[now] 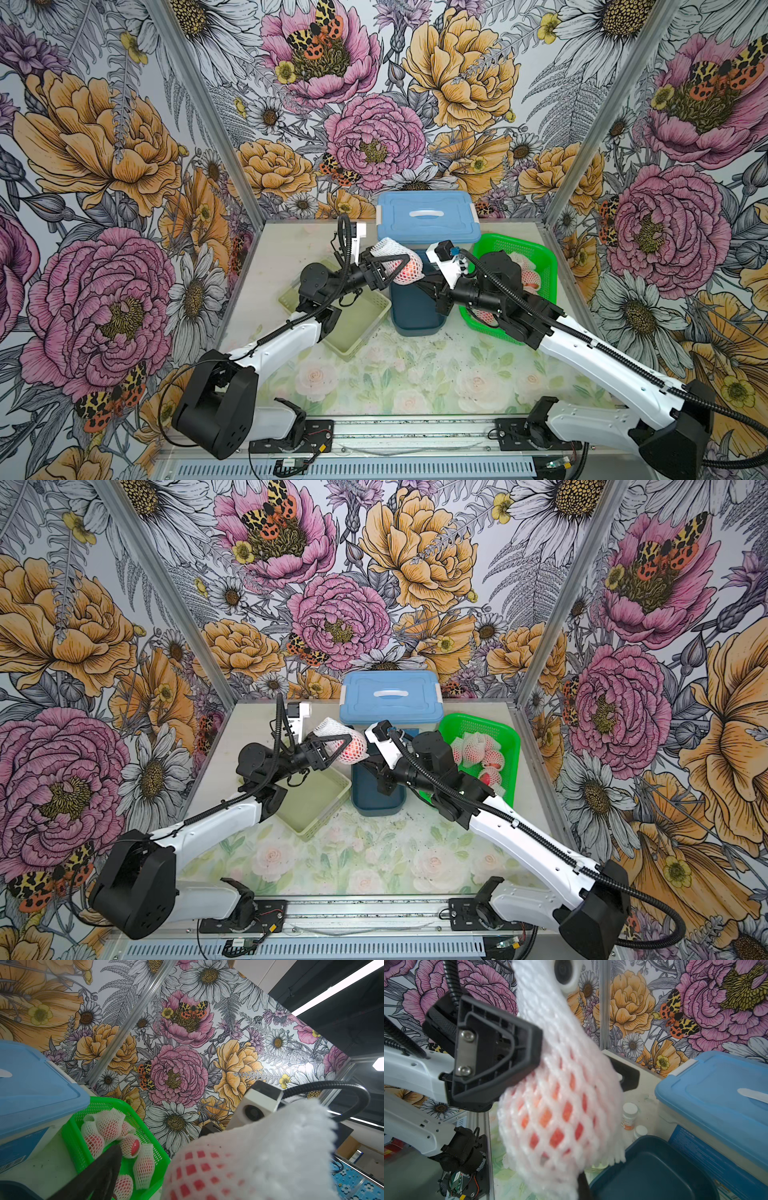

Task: Remove foam nets from apples
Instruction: Remove the foam net from the apple.

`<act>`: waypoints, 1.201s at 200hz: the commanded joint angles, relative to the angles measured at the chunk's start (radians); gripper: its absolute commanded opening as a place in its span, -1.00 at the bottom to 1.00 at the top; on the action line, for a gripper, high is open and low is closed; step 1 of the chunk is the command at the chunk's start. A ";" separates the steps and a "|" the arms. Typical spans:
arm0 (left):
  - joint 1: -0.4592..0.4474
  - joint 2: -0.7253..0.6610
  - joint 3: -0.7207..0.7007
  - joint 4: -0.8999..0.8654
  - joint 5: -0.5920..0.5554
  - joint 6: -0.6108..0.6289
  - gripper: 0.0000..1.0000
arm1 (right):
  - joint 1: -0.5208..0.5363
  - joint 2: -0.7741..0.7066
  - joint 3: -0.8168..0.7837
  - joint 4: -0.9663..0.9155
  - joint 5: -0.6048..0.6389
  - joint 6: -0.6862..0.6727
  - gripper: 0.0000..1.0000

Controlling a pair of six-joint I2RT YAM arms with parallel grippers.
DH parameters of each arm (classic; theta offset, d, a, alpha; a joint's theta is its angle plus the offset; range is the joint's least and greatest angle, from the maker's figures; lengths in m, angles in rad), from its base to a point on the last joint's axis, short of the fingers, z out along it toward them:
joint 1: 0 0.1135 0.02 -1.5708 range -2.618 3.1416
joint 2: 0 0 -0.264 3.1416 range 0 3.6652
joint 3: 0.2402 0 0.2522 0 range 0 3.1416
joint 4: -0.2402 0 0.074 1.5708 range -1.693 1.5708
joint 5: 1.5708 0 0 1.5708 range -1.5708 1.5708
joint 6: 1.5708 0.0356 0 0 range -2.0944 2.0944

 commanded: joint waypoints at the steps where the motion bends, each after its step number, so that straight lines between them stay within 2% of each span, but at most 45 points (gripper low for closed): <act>1: 0.011 -0.067 0.053 -0.270 0.035 0.194 0.98 | -0.053 -0.025 0.074 -0.099 -0.153 -0.022 -1.00; 38: 0.041 -0.173 0.122 -0.575 0.005 0.371 0.98 | -0.094 -0.009 0.139 -0.309 -0.212 -0.109 -1.00; 67: 0.041 -0.165 0.224 -0.794 0.102 0.478 0.98 | -0.096 -0.008 0.168 -0.397 -0.199 -0.155 -1.00; 99: 0.031 -0.163 0.266 -0.888 0.144 0.530 0.98 | -0.096 0.007 0.235 -0.521 -0.141 -0.225 -1.00; 130: 0.007 -0.146 0.301 -0.984 0.160 0.580 0.98 | -0.096 0.010 0.268 -0.551 -0.113 -0.244 -1.00; 167: -0.002 -0.152 0.331 -1.109 0.173 0.637 0.92 | -0.096 0.014 0.297 -0.586 -0.013 -0.277 -1.00; 203: -0.004 -0.166 0.326 -1.121 0.198 0.628 0.87 | -0.095 0.023 0.320 -0.590 0.019 -0.297 -1.00; 218: -0.004 -0.169 0.325 -1.121 0.215 0.623 0.97 | -0.086 0.024 0.327 -0.590 0.056 -0.314 -1.00; 240: -0.006 -0.160 0.332 -1.125 0.271 0.620 0.98 | -0.048 0.013 0.329 -0.592 0.122 -0.370 -1.00</act>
